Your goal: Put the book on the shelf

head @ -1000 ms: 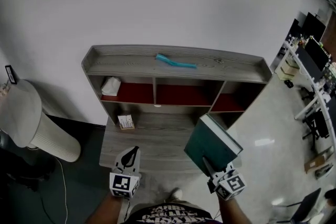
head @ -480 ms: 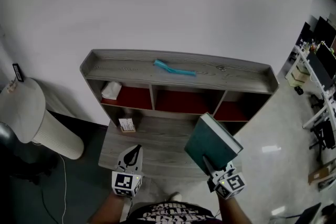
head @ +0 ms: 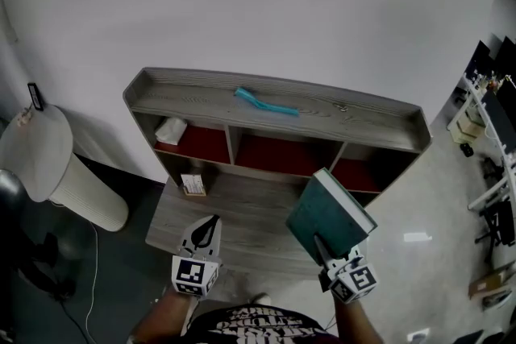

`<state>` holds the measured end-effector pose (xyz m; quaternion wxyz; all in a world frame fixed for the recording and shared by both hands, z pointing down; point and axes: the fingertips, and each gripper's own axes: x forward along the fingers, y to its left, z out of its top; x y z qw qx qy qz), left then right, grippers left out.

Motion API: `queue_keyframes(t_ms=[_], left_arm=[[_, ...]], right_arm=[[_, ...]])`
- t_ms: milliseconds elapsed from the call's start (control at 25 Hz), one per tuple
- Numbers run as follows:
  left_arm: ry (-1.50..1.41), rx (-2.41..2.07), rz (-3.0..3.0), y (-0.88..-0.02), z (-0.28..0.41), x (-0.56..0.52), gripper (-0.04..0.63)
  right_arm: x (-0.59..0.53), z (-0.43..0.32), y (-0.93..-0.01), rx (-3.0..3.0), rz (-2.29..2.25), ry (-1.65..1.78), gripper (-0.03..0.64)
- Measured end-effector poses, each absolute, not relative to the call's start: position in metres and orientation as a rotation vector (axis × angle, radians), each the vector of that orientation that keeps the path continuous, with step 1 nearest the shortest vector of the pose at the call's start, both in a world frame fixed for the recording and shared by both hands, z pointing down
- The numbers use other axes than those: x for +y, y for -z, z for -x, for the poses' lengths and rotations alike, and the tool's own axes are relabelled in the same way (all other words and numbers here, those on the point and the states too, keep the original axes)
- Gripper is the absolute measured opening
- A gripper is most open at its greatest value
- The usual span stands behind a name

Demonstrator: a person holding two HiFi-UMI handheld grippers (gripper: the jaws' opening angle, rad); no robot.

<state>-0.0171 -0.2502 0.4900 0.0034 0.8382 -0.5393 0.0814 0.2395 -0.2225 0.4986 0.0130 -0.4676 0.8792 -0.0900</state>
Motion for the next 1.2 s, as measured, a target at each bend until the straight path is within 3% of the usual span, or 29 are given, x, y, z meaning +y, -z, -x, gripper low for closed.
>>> queue_keyframes(t_ms=[720, 1200], left_arm=[[-0.306, -1.726, -2.567, -0.502, 0.043, -0.208, 0.008], [-0.269, -1.734, -2.578, -0.497, 0.063, -0.243, 0.008]], right_arm=[[-0.201, -0.226, -0.503, 2.685, 1.407, 0.322, 0.163], [-0.23, -0.207, -0.503, 2.699, 1.414, 0.318, 0.163]])
